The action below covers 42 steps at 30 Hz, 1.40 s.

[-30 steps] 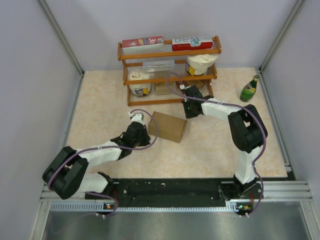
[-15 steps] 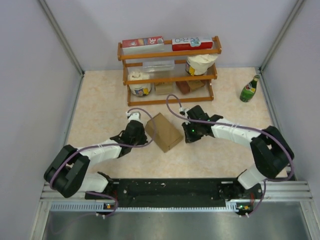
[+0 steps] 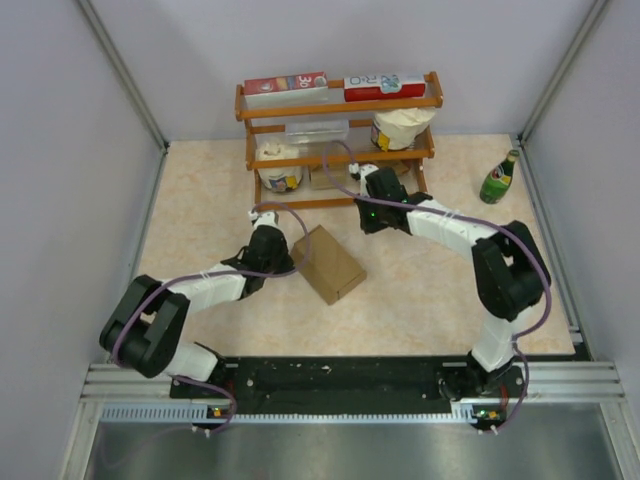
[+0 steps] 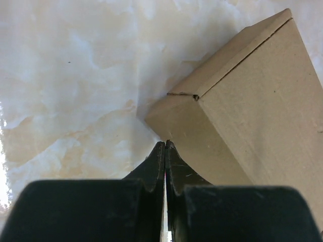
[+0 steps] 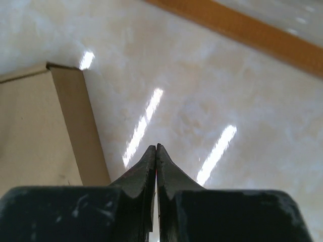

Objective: Fold the paper box

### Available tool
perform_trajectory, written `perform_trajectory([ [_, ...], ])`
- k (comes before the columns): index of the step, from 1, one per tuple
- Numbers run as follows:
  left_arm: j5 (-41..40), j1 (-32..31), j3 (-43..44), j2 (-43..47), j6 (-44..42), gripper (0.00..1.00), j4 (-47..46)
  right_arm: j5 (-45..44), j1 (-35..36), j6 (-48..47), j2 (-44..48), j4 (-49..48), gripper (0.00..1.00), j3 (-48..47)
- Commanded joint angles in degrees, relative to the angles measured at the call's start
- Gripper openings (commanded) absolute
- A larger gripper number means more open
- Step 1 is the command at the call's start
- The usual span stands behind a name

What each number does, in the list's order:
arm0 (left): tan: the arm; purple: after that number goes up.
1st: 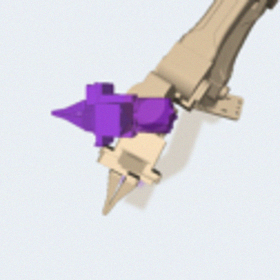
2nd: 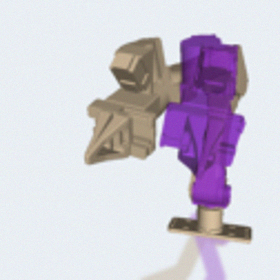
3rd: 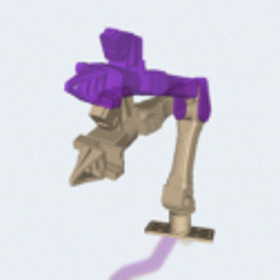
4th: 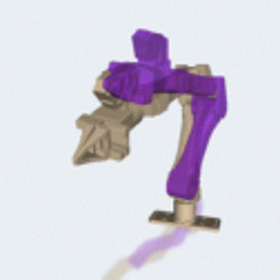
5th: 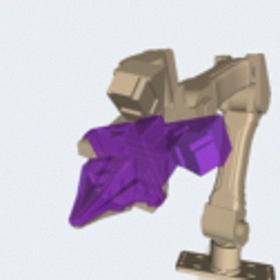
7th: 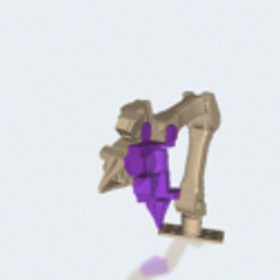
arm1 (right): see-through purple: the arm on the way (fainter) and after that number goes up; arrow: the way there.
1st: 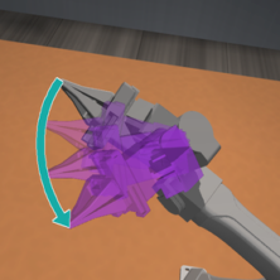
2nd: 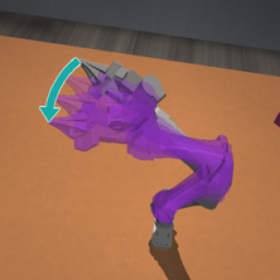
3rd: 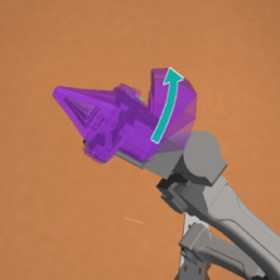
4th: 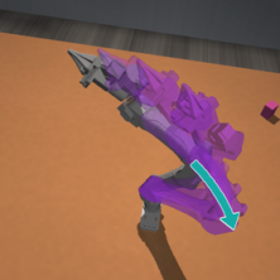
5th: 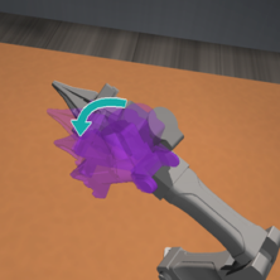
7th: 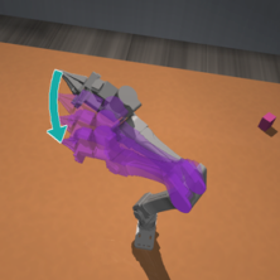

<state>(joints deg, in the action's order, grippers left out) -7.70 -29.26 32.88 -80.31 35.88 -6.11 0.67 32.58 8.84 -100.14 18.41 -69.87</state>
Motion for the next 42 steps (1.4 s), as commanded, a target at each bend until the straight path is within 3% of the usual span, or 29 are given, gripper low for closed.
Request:
perform_trajectory([
  [1, 1.29, 0.25, 3.32, -3.88, 0.42, 0.0, -2.15, 4.25, 0.21, -7.87, -7.51, -4.35, 0.0, -8.52],
  [12, -3.98, 0.25, 6.66, -6.87, -1.51, 0.0, 1.89, 10.93, 0.64, -12.88, -13.15, -3.12, 0.0, -12.31],
  [22, -7.32, 1.66, 14.13, -12.14, -4.85, 0.0, 5.84, 11.72, 1.35, -12.97, -14.56, -2.59, 0.0, -12.58],
  [42, 1.02, 1.75, 16.51, -17.06, -2.31, 0.0, 3.39, 18.49, 4.16, -4.89, -15.62, -1.89, 0.0, -12.14],
])
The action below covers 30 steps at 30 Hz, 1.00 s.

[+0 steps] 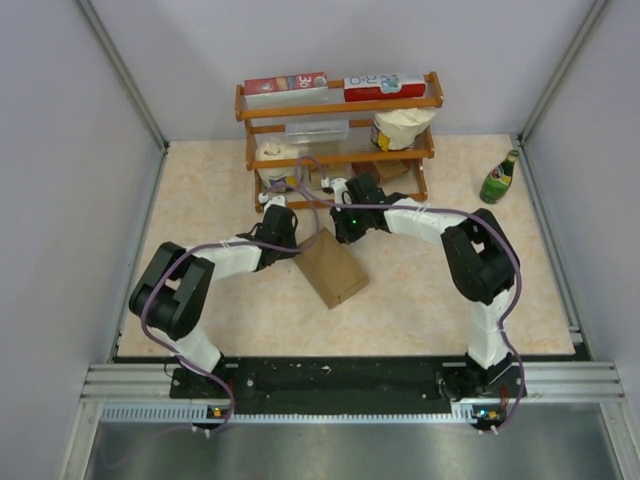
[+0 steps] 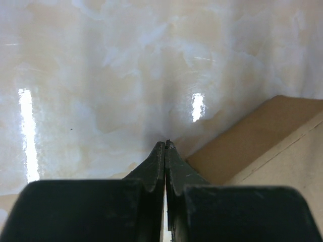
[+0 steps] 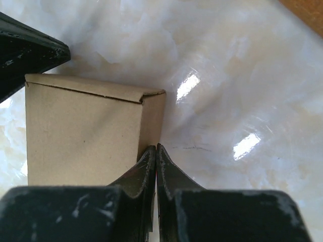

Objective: Fold the paper box

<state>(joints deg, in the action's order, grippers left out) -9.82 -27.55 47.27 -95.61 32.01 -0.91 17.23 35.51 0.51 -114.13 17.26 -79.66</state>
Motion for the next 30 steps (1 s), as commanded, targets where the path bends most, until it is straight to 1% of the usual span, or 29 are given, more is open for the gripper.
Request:
perform_trajectory([
  [1, 3.58, 0.13, 2.13, -1.94, 2.0, 0.0, -2.08, 2.01, 1.32, 4.05, -1.71, -0.73, 0.0, -2.34],
  [4, 4.46, -0.13, 2.22, -2.56, 3.06, 0.0, -2.69, 1.84, 1.41, 5.72, -1.36, -0.82, 0.0, -1.56],
  [6, 4.12, -0.05, 2.22, -2.91, 3.41, 0.0, -2.52, 0.18, 1.41, 6.43, -1.19, -0.73, 0.0, -0.94],
  [10, -2.02, 0.13, 0.99, -0.81, 4.2, 0.0, -0.41, -3.95, 1.32, 6.78, -0.75, 0.05, 0.0, -0.15],
  [12, -2.92, 0.3, 0.37, 0.16, 4.11, 0.0, -0.58, -3.79, 1.32, 7.13, -0.66, 0.23, 0.0, 0.11],
  [14, -2.05, 0.31, 0.98, -0.1, 4.11, 0.0, -0.5, -2.3, 1.32, 7.83, -0.57, 0.06, 0.0, 0.38],
  [16, -2.3, 0.22, 2.3, -0.8, 4.46, 0.0, 0.64, -2.03, 1.32, 8.8, -0.66, -0.03, 0.0, 0.29],
  [17, -3.52, 0.39, 2.74, -0.8, 4.64, 0.0, 2.73, -2.64, 1.41, 9.15, -0.66, -0.03, 0.0, 0.47],
  [20, -8.18, 0.74, 2.75, 1.12, 4.64, 0.0, 6.08, -7.46, 1.32, 9.68, -0.4, 0.32, 0.0, 0.91],
  [22, -9.77, 1.36, 1.96, 3.14, 4.38, 0.0, 7.58, -10.8, 1.23, 9.42, -0.04, 1.02, 0.0, 1.08],
  [24, -10.65, 1.71, 0.64, 5.25, 4.38, 0.0, 8.9, -12.31, 1.23, 9.07, 0.22, 1.46, 0.0, 1.26],
  [27, -9.69, 1.62, -1.38, 7.8, 4.64, 0.0, 9.17, -12.67, 1.23, 8.8, 0.39, 1.82, 0.0, 1.78],
  [30, -4.78, 0.84, -2.61, 8.25, 4.9, 0.0, 7.94, -11.18, 1.32, 8.63, 0.75, 1.82, 0.0, 2.4],
])
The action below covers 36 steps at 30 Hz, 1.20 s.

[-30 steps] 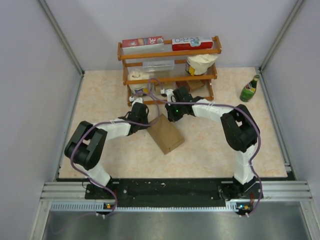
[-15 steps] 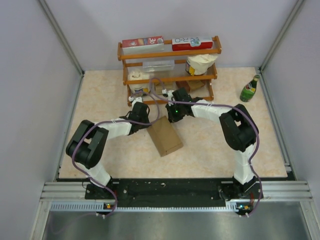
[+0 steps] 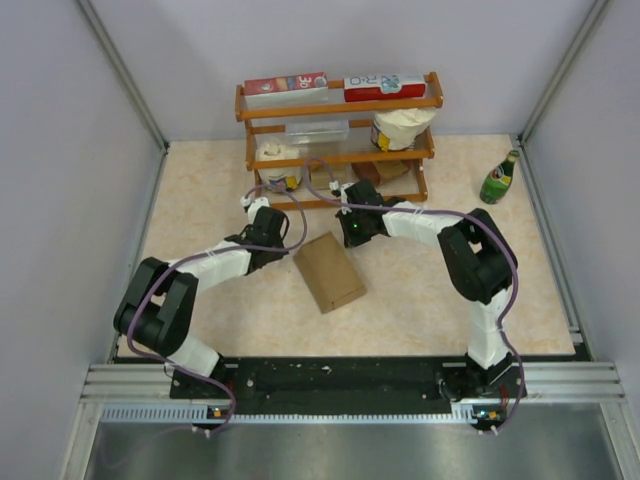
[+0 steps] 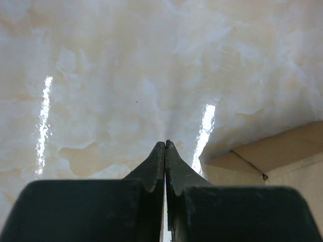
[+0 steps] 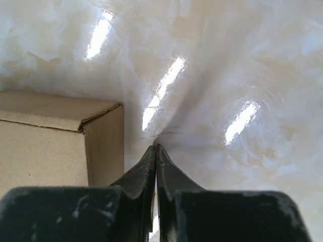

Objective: Fold the paper box

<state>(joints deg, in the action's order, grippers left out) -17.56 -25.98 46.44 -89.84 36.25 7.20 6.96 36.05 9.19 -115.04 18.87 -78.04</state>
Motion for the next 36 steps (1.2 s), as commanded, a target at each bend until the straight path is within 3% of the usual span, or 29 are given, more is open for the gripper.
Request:
perform_trajectory([
  [1, 3.67, -1.35, -1.87, 2.22, 0.58, 0.0, -0.52, -0.2, 0.69, -0.22, 1.58, 0.2, 0.0, 1.05],
  [9, 6.23, -5.75, -0.03, -1.65, 1.19, 0.0, -0.34, 2.88, 0.69, -0.67, 2.19, 0.2, 0.0, 2.63],
  [24, 9.47, -6.1, 4.98, -8.42, -1.62, 0.0, -3.51, 13.34, 0.69, 0.04, 1.93, -2.87, 0.0, 3.95],
  [36, 15.98, -9.18, 4.98, -10.18, -4.61, 0.0, -9.14, 12.22, 0.86, -0.4, 1.84, -4.46, 0.0, 4.3],
])
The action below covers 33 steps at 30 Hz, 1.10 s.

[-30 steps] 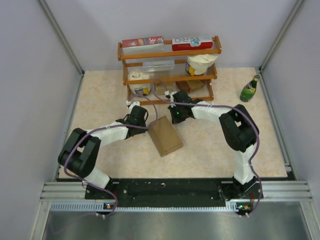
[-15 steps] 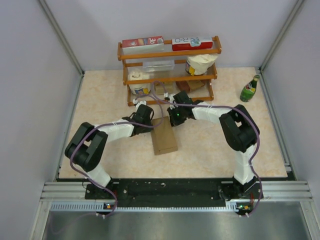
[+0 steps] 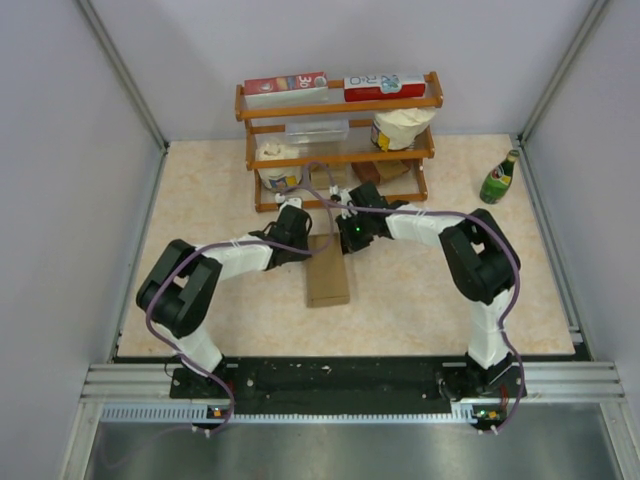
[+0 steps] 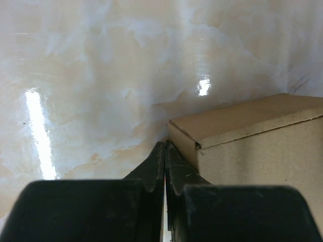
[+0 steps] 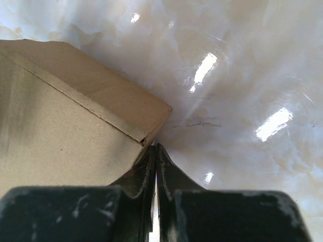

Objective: Fold the paper box

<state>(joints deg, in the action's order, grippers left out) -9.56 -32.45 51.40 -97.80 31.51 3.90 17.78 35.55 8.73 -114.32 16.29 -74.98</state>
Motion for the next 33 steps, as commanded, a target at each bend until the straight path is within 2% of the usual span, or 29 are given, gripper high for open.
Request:
perform_trajectory([
  [1, 7.28, -2.8, -0.15, -2.13, 0.22, 0.0, -4.96, -0.45, 1.19, 0.58, 1.55, -1.79, 0.0, 1.59],
  [5, 5.43, -0.78, -4.1, 1.37, 1.97, 0.0, -4.17, -9.5, 0.05, 3.56, 3.57, 0.66, 0.0, 2.99],
  [8, 4.56, 0.98, -8.23, 5.67, 3.21, 0.0, -4.17, -12.94, -1.79, 6.9, 6.47, 1.55, 0.0, 5.71],
  [12, 3.58, 1.6, -11.4, 9.9, 3.65, 0.0, -1.18, -14.09, -2.77, 9.81, 10.17, 2.42, 0.0, 10.72],
  [16, 6.56, 1.33, -14.38, 13.41, 5.14, 0.0, -1.26, -11.64, -2.51, 12.88, 13.06, 3.48, 0.0, 15.12],
  [19, 8.68, -1.73, -17.11, 16.06, 6.55, 0.0, -3.02, -11.28, -0.93, 14.03, 15.52, 4.09, 0.0, 18.63],
  [25, 7.45, -10.61, -19.49, 16.76, 10.23, 0.0, -3.37, -13.12, 3.82, 16.05, 18.17, 4.98, 0.0, 22.86],
  [33, 6.75, -12.64, -23.09, 18.69, 13.67, 0.0, -3.11, -14.18, 6.37, 17.81, 20.1, 4.45, 0.0, 26.2],
])
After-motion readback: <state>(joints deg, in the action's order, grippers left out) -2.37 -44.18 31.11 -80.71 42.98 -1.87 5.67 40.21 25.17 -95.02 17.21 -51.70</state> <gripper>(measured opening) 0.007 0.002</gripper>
